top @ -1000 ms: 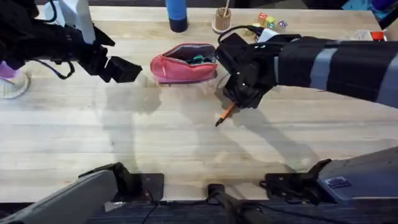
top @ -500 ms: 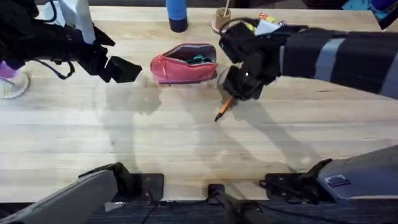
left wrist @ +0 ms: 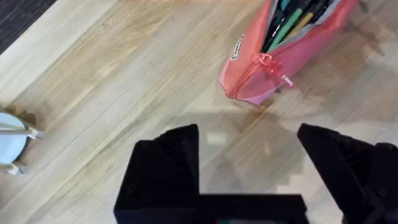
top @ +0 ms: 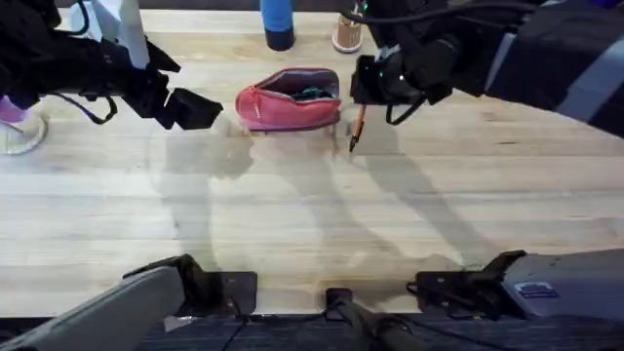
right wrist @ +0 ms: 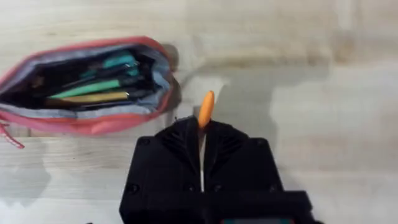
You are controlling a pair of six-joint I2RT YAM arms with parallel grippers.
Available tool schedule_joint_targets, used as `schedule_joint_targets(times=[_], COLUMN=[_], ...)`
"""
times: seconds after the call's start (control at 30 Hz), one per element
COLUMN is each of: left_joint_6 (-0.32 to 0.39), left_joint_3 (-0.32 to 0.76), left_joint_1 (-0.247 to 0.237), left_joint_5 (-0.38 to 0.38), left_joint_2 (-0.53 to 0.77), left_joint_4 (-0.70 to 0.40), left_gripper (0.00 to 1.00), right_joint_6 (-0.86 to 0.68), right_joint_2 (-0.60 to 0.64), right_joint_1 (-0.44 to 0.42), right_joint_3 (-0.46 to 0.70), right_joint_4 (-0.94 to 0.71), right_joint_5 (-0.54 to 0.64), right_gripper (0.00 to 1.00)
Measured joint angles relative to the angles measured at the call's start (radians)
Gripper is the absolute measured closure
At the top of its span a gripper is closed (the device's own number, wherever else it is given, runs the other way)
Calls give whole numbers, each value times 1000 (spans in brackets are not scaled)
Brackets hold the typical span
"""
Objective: Unzip the bag, pick up the pens from the table one at a time and place them inside, then zip the bag closed.
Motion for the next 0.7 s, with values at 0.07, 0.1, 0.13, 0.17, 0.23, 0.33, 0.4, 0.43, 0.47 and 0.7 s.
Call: schedule_joint_targets(times=[0.07,0.1,0.13,0.17,0.23,0.33,0.4,0.43,0.47,0.7], left_joint_6=[0,0,0,0,0,0,0,0,0,0], left_joint_3=[0,0,0,0,0,0,0,0,0,0], left_joint_1=[0,0,0,0,0,0,0,0,0,0], left_joint_5=[0,0,0,0,0,0,0,0,0,0], left_joint_2=[0,0,0,0,0,0,0,0,0,0], left_joint_4=[0,0,0,0,0,0,0,0,0,0], left_gripper=[7,7,7,7,7,7,7,7,7,7], right_joint_6=[-76,-112,-159,-201,-296,-455,-572,-633,-690,-1107], right_joint_2=[0,0,0,0,0,0,0,0,0,0], right_joint_1=[0,0,0,0,0,0,0,0,0,0], right_joint_3=[0,0,0,0,0,0,0,0,0,0], right_joint_4=[47,68,102,132,196,280,322,341,356,464], right_joint_5=[2,2,4,5,5,6,6,6,7,8], right_gripper=[972,971,972,971,971,971,971,971,971,971])
